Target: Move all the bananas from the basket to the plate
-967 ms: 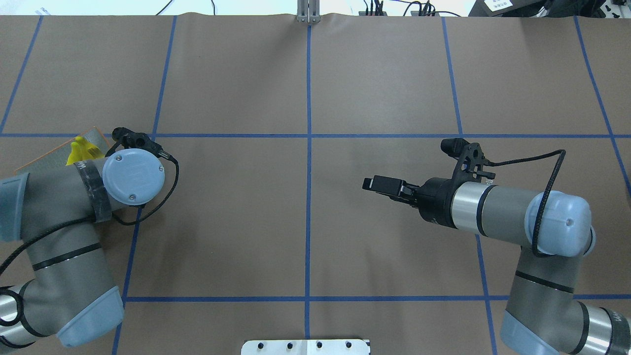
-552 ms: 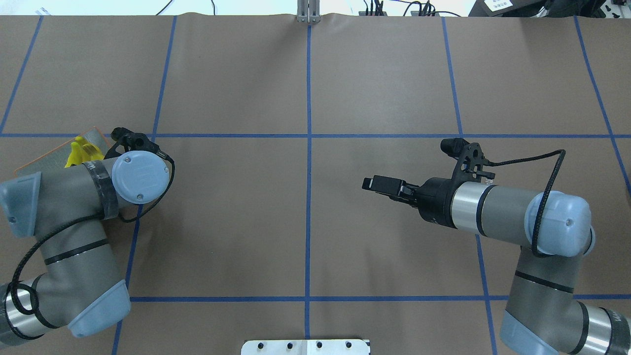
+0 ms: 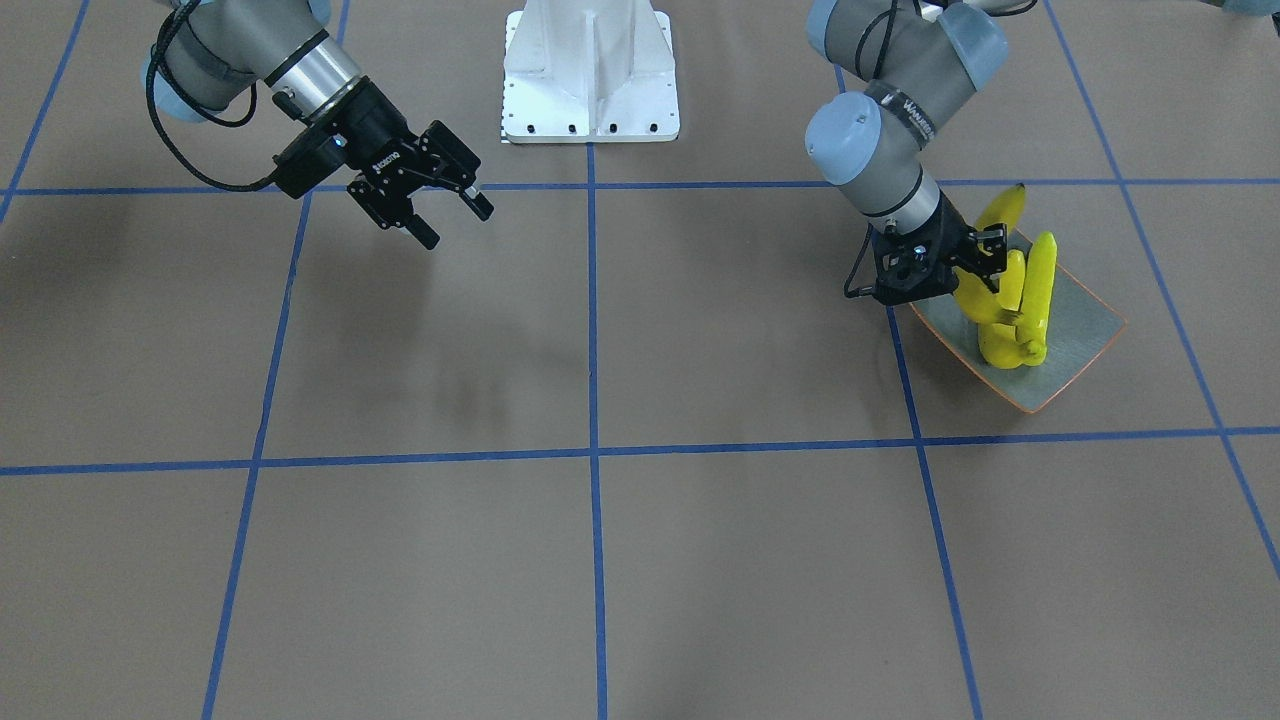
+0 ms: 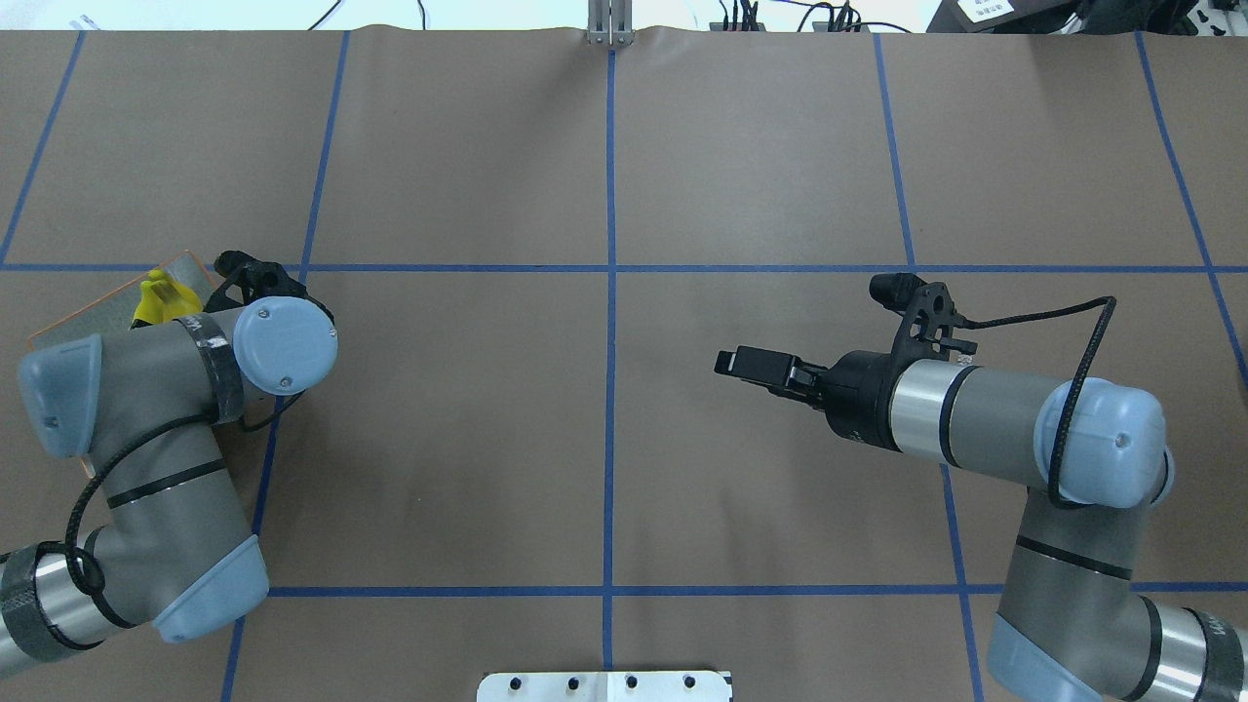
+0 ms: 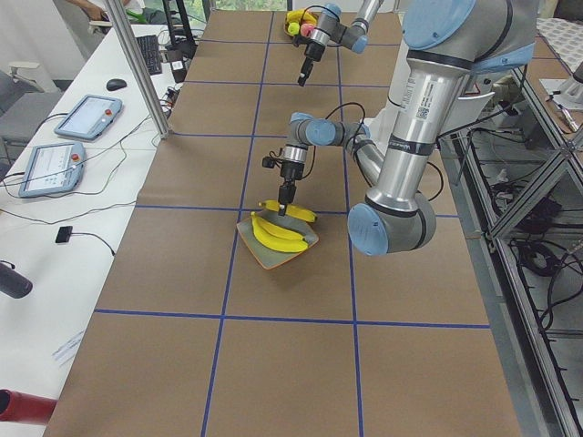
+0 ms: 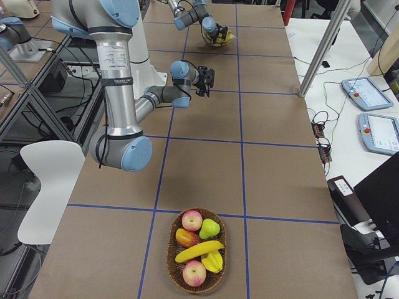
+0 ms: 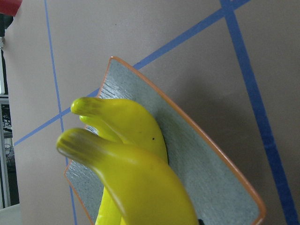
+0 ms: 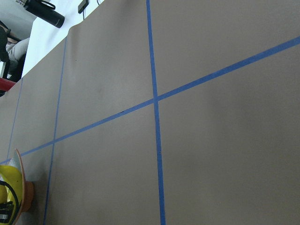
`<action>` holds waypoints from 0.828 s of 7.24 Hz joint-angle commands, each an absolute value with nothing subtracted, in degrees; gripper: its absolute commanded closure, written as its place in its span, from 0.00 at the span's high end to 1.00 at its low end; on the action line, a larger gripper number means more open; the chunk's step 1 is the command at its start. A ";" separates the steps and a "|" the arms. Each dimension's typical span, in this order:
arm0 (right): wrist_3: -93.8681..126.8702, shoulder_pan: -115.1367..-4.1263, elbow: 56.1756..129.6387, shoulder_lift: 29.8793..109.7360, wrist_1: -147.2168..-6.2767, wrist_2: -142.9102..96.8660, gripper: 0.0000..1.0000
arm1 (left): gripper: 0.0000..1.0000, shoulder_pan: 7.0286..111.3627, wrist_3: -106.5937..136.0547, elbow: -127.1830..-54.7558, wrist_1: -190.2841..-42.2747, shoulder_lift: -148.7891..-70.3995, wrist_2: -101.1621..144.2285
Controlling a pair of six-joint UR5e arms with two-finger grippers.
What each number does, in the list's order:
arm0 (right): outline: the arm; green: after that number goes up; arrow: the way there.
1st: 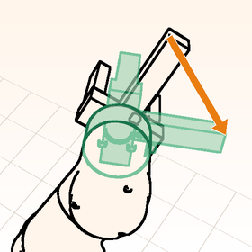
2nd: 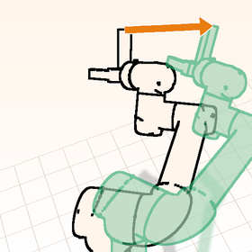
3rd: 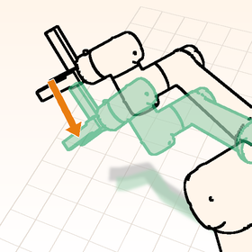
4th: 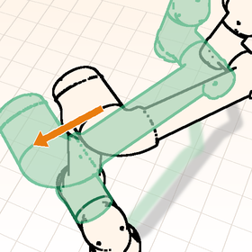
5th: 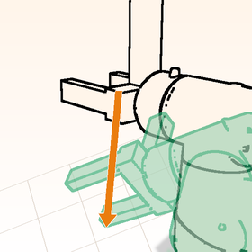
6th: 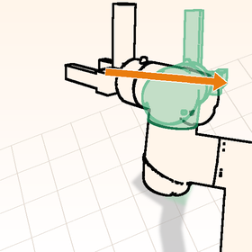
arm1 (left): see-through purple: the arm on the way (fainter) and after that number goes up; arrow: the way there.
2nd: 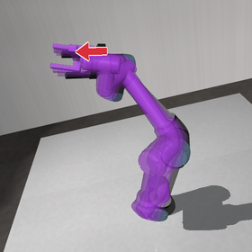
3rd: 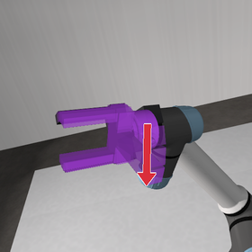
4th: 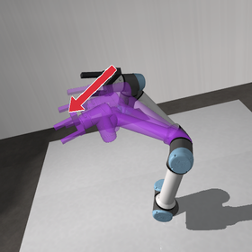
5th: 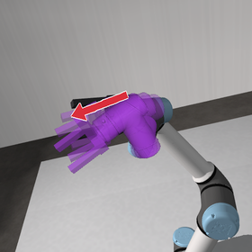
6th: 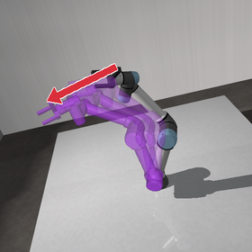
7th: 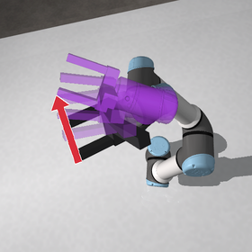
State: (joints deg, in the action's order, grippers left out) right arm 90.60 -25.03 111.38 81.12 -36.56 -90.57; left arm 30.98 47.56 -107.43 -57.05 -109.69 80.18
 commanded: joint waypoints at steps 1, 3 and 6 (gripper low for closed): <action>90.62 -24.96 111.27 80.95 -36.56 -90.26 1.00 | 0.00 31.29 46.23 -106.88 -57.65 -109.69 79.89; 90.62 -24.96 111.18 80.86 -36.56 -90.09 1.00 | 0.00 31.11 46.23 -105.92 -59.84 -109.86 79.80; 90.62 -24.96 111.27 80.68 -36.56 -89.21 1.00 | 0.00 31.38 46.23 -104.24 -61.61 -109.86 78.66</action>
State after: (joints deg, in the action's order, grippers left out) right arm 90.62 -24.99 111.23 80.74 -36.56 -89.68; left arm 31.25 46.23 -104.72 -60.90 -109.91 78.85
